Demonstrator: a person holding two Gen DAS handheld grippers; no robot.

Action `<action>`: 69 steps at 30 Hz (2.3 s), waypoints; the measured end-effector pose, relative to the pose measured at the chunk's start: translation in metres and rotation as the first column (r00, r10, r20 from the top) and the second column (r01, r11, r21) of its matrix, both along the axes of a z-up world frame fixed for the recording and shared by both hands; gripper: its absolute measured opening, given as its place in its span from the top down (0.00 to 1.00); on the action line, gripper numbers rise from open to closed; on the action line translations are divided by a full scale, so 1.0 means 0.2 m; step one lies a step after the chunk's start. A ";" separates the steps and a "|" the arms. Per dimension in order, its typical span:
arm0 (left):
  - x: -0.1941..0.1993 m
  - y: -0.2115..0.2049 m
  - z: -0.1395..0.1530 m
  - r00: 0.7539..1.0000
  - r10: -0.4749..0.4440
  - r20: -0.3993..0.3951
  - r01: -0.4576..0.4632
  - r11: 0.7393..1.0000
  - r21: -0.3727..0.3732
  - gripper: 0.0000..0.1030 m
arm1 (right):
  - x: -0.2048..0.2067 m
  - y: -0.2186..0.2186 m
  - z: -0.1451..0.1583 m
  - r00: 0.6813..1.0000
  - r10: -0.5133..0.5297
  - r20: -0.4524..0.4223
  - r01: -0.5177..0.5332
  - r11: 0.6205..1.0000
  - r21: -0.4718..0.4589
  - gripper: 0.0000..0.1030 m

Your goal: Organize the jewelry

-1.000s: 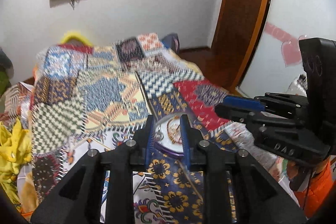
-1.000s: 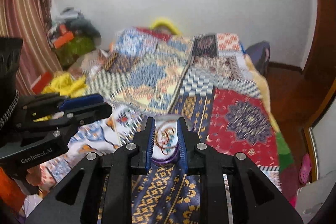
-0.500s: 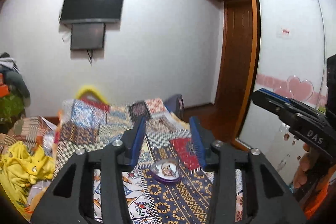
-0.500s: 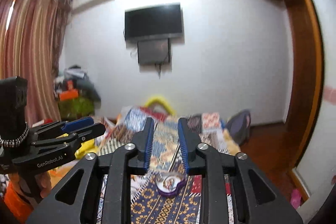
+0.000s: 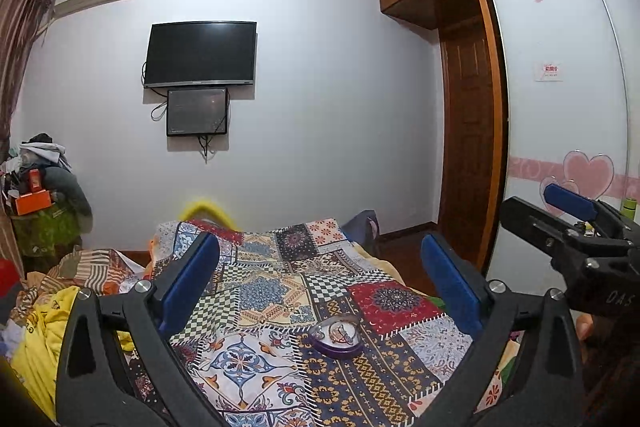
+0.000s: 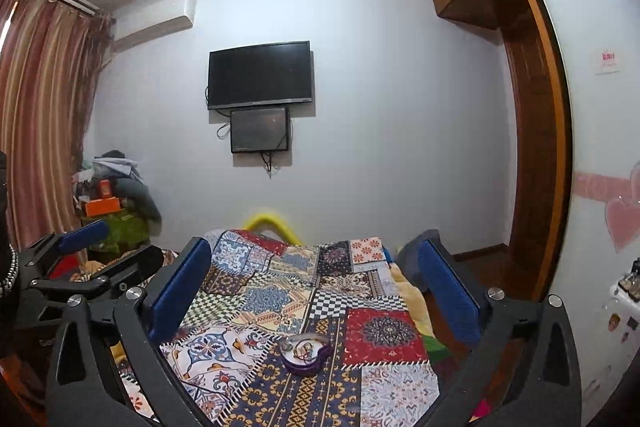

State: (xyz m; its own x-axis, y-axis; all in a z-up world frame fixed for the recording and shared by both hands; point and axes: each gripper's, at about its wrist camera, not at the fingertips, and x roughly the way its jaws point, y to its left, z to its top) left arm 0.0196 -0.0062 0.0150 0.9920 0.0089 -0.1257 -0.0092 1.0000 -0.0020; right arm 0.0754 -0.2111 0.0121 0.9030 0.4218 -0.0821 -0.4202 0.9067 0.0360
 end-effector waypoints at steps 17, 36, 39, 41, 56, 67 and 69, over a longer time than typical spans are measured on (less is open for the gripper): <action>-0.02 0.00 -0.02 1.000 0.004 -0.003 -0.004 1.000 -0.013 0.00 | -0.06 -0.02 -0.01 1.000 -0.027 -0.004 0.027 0.999 -0.037 0.00; -0.01 0.04 -0.02 1.000 0.009 -0.005 -0.010 0.999 -0.047 0.00 | -0.06 -0.04 0.01 0.999 -0.031 -0.010 0.030 0.999 -0.030 0.00; -0.01 0.04 -0.02 1.000 0.008 -0.003 -0.008 0.999 -0.042 0.00 | -0.06 -0.04 0.01 0.999 -0.030 -0.012 0.030 0.999 -0.029 0.00; -0.01 0.03 -0.02 1.000 0.004 -0.001 -0.004 0.999 -0.041 0.00 | -0.06 -0.04 0.01 0.999 -0.031 -0.012 0.030 0.999 -0.029 0.00; -0.03 0.04 -0.01 1.000 -0.018 0.000 0.018 0.998 -0.056 0.00 | -0.06 -0.06 0.02 0.999 -0.036 -0.016 0.035 0.999 -0.024 0.00; -0.03 0.04 -0.01 1.000 -0.029 -0.007 0.029 0.998 -0.061 0.00 | -0.06 -0.07 0.02 0.999 -0.039 -0.025 0.038 0.999 -0.016 0.00; -0.03 0.05 -0.01 0.999 -0.031 -0.007 0.031 0.998 -0.061 0.00 | -0.06 -0.07 0.02 0.999 -0.039 -0.027 0.039 0.999 -0.014 0.00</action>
